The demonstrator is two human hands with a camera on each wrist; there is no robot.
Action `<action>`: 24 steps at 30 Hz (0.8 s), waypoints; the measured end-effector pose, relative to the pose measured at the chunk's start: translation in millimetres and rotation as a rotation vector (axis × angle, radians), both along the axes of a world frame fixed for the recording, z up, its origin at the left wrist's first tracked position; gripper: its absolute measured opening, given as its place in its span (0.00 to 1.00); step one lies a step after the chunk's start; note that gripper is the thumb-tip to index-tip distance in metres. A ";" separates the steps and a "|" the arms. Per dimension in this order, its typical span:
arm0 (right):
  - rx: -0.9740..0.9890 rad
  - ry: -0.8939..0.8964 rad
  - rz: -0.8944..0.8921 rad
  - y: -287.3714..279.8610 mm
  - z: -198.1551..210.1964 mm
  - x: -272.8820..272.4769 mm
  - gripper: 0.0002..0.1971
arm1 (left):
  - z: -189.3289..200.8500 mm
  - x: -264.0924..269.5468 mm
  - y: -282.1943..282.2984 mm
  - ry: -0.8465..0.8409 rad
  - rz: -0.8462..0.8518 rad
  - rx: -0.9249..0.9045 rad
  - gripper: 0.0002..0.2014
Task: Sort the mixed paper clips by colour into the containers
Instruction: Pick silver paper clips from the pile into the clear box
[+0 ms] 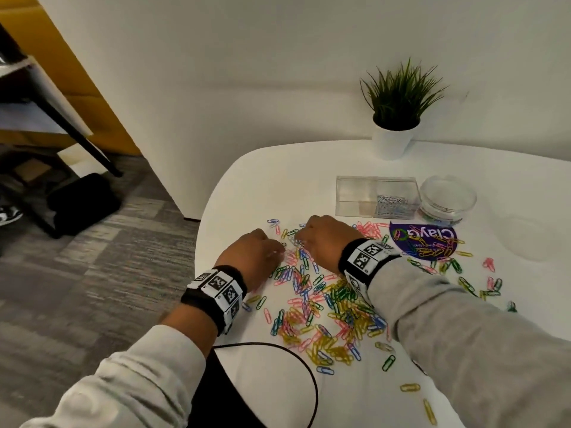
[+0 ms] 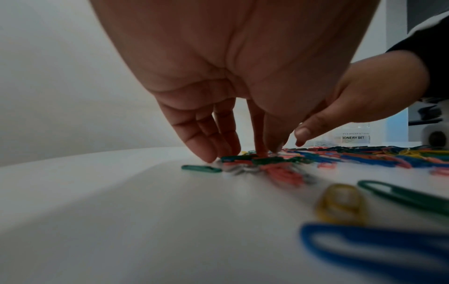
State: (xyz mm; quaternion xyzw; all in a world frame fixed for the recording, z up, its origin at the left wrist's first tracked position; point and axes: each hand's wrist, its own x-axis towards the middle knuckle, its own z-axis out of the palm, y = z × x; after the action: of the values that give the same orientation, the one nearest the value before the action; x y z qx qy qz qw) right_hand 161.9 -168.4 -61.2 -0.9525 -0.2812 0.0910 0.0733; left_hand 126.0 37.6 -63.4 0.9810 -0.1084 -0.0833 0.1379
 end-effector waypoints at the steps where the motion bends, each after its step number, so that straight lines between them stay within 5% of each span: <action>1: 0.002 0.013 -0.026 -0.7 -1.1 2.6 0.17 | 0.1 -0.3 0.3 -0.002 0.012 0.001 0.14; 9: 0.013 0.016 -0.043 -1.3 -6.7 7.3 0.16 | -1.3 2.5 0.7 -0.049 -0.007 0.012 0.16; 24: 0.035 0.067 -0.090 -6.3 0.9 2.9 0.10 | 5.1 12.9 -4.9 -0.068 0.019 0.000 0.05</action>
State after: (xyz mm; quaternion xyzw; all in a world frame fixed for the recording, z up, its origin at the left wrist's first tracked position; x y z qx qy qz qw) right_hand 164.8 -174.7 -60.3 -0.9592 -0.2369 0.1144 0.1033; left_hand 138.9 32.7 -58.3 0.9842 -0.1037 -0.0486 0.1350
